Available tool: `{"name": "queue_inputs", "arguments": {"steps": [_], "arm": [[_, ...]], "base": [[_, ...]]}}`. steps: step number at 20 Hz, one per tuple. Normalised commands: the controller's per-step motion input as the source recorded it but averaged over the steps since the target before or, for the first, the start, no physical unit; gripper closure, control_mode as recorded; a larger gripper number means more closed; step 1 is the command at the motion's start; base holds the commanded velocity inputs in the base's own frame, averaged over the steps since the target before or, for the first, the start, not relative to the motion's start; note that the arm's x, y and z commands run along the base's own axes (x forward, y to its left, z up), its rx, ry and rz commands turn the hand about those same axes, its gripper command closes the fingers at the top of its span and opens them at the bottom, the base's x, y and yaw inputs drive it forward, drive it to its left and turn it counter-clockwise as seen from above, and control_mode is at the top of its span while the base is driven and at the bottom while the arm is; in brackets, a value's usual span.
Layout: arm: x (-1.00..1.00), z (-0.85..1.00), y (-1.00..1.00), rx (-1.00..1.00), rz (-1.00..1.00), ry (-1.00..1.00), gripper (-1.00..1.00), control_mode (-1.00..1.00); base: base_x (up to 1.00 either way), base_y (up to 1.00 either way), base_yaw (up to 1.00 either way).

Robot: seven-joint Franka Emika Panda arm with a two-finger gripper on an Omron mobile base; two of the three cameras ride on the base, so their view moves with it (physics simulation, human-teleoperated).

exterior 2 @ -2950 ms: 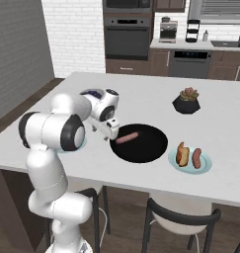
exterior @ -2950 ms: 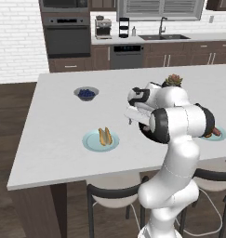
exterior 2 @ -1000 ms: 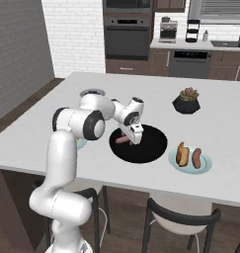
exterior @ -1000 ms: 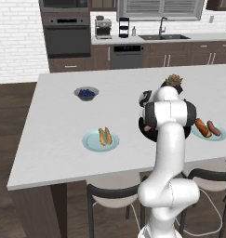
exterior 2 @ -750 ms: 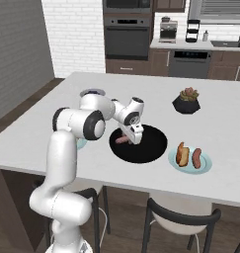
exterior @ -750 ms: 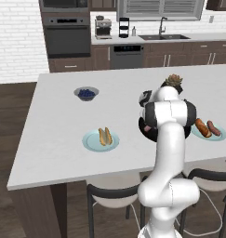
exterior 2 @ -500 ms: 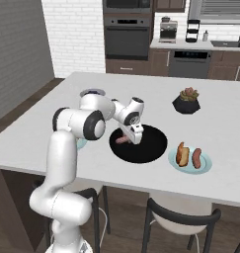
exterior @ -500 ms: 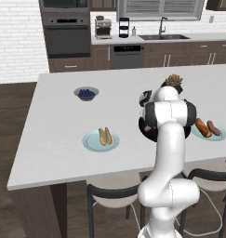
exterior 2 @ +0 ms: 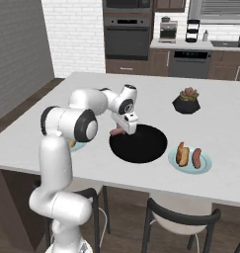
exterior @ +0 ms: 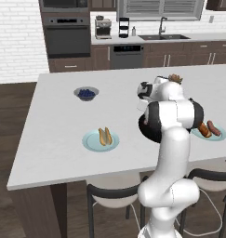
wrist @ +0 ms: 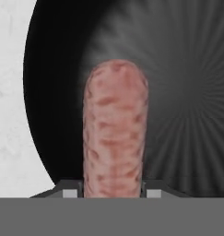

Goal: Place one bun and one sausage from the bowl on each plate.

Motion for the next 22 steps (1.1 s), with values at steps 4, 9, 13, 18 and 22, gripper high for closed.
{"name": "queue_inputs", "arguments": {"steps": [4, 9, 13, 18, 22], "arm": [[-0.54, 0.83, 1.00, -0.14, 0.01, -0.01, 1.00, -1.00], [-0.24, 0.14, 1.00, -0.15, 0.18, 0.03, 1.00, -1.00], [0.12, 0.13, 1.00, -0.03, 0.22, 0.08, 1.00, -1.00], [0.02, 0.00, 1.00, -0.03, 0.24, 0.06, 1.00, -1.00], [0.00, 0.00, 1.00, 0.00, 0.36, 0.10, 1.00, -1.00]], "base": [[0.00, 0.00, 0.00], [0.00, 0.00, 0.00], [0.00, 0.00, 0.00], [0.00, 0.00, 0.00], [0.00, 0.00, 0.00]]}}
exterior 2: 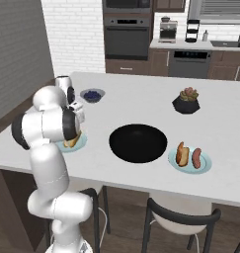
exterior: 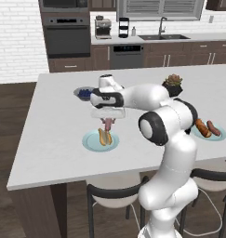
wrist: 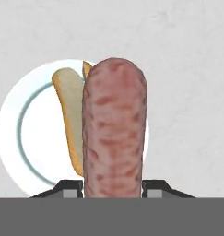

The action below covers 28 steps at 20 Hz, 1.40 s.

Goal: Place one bun and one sausage from the bowl on each plate.

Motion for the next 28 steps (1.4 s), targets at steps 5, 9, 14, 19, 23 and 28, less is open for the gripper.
{"name": "queue_inputs", "arguments": {"steps": [5, 9, 14, 19, 23, 28], "arm": [[0.00, -0.03, 0.95, 0.00, 0.29, 0.06, 1.00, -1.00], [0.00, -0.24, 0.55, -0.01, 0.04, 0.00, 1.00, -1.00], [0.00, -0.51, 0.00, 0.00, 0.03, 0.00, 1.00, -1.00], [0.00, -0.44, 0.06, 0.00, 0.02, 0.03, 1.00, -1.00], [0.11, -0.32, 0.00, 0.00, 0.01, 0.00, 1.00, -1.00], [0.15, -0.14, 0.00, 0.00, 0.00, 0.00, 1.00, -1.00]], "base": [[0.00, 0.00, 0.00], [0.00, 0.00, 0.00], [0.00, 0.00, 0.00], [0.00, 0.00, 0.00], [0.00, 0.00, 0.00], [0.00, 0.00, 0.00]]}}
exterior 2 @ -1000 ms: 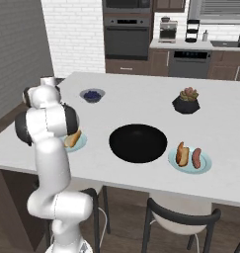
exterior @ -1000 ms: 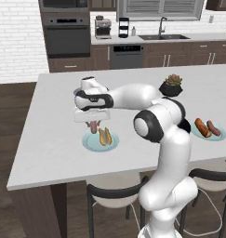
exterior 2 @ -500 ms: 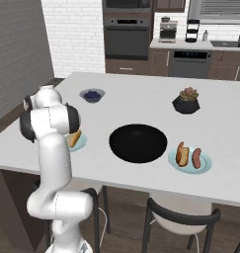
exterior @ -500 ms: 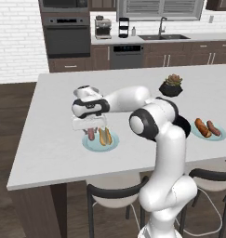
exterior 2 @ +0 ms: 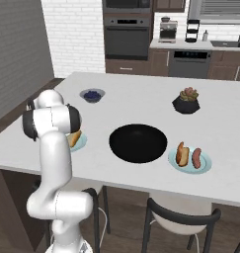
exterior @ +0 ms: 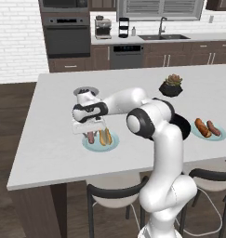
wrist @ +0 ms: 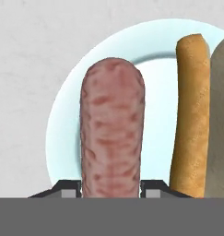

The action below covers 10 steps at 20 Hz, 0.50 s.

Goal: Place one bun and one sausage from the bowl on each plate.

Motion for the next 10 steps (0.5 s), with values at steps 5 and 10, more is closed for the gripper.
{"name": "queue_inputs", "arguments": {"steps": [5, 10], "arm": [[0.00, -0.15, -0.03, 0.00, 0.01, 0.00, 1.00, -1.00], [0.00, -0.04, -0.22, 0.00, 0.00, 0.00, 1.00, -1.00]], "base": [[0.00, 0.00, 0.00], [0.00, 0.00, 0.00]]}}
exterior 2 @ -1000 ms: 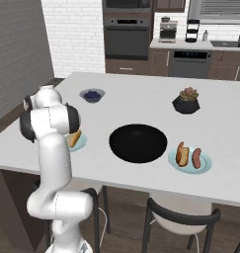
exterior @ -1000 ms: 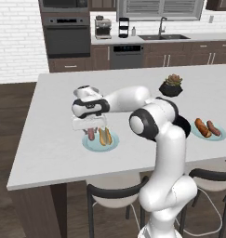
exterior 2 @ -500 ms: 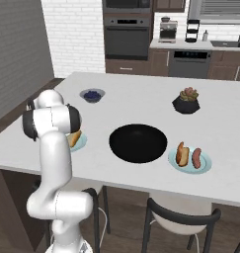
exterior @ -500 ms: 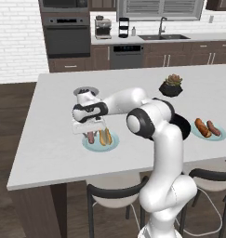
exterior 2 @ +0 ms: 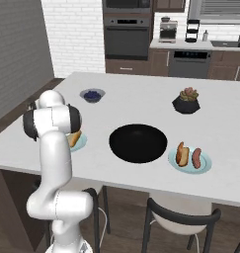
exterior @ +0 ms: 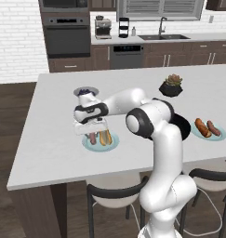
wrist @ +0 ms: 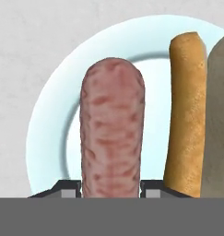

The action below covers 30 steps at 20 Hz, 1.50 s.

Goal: Place one bun and one sausage from the bowl on each plate.

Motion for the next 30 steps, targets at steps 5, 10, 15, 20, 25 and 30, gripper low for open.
{"name": "queue_inputs", "arguments": {"steps": [5, 10, 15, 20, 25, 30], "arm": [[0.00, -0.03, -0.17, 0.00, 0.00, 0.00, 1.00, -1.00], [0.00, -0.16, 0.00, -0.02, 0.00, 0.00, 1.00, -1.00], [0.00, -0.08, 0.00, 0.00, 0.00, -0.01, 1.00, -1.00], [0.00, 0.00, 0.00, 0.00, 0.00, 0.00, 1.00, -1.00], [0.00, 0.00, 0.00, 0.00, 0.00, 0.00, -1.00, -1.00], [0.00, 0.00, 0.00, 0.00, 0.00, 0.00, -1.00, -1.00]], "base": [[0.00, 0.00, 0.00], [0.00, 0.00, 0.00], [0.00, 0.00, 0.00], [0.00, 0.00, 0.00], [0.00, 0.00, 0.00], [0.00, 0.00, 0.00]]}}
